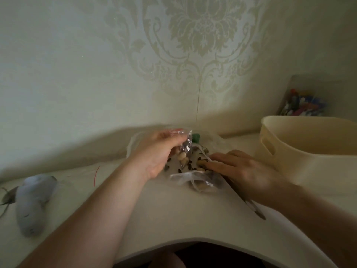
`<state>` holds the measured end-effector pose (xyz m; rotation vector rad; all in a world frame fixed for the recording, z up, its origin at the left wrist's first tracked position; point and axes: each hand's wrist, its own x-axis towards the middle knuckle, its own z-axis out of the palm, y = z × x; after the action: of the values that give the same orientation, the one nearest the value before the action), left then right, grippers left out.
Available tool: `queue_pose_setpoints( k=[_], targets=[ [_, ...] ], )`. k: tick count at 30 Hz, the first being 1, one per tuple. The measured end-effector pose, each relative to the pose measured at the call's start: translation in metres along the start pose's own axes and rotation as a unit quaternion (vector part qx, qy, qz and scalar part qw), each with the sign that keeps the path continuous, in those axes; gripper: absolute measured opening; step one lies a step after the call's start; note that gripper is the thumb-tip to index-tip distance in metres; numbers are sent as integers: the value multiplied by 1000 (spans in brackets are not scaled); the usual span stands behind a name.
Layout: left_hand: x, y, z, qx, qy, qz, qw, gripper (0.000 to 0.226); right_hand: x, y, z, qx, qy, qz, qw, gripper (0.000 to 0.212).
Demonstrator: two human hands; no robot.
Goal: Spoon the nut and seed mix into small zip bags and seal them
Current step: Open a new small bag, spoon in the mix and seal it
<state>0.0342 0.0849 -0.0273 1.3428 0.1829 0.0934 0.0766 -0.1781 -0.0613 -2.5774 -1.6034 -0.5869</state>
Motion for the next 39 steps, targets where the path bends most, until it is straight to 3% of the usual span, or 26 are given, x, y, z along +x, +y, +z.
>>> queue_pose_setpoints(
  k=[4,6,8,12,20,24,28,32,35,37,39],
  targets=[
    [2,-1,7,-50,-16,-23,998,28,-2,0,-3,3,35,30,999,67],
    [2,-2,7,-49,-35,-34,998,33,8,-8,-9,51,95,80,991,58],
    [2,-4,7,-60,-57,-44,996,37,25,-20,-21,142,140,156,967,34],
    [-1,-5,11,-100,-65,-20,993,38,65,-36,-29,331,84,286,895,25],
    [-10,-11,16,-60,-152,62,985,52,71,-47,-15,569,140,295,754,17],
    [-9,-13,9,46,-166,109,979,49,67,-51,-18,580,150,307,739,9],
    [-13,-9,9,143,-157,92,973,43,65,-43,-22,549,208,353,728,12],
    [-15,-12,14,88,-188,78,975,57,67,-42,-23,588,239,346,691,17],
    [-13,-11,18,-86,-164,10,983,53,67,-41,-24,615,234,320,682,18],
    [-11,-12,17,-83,-147,6,986,42,69,-42,-27,637,227,301,672,17],
    [-10,-16,13,-55,-180,25,982,44,72,-43,-28,659,223,298,654,15]
  ],
)
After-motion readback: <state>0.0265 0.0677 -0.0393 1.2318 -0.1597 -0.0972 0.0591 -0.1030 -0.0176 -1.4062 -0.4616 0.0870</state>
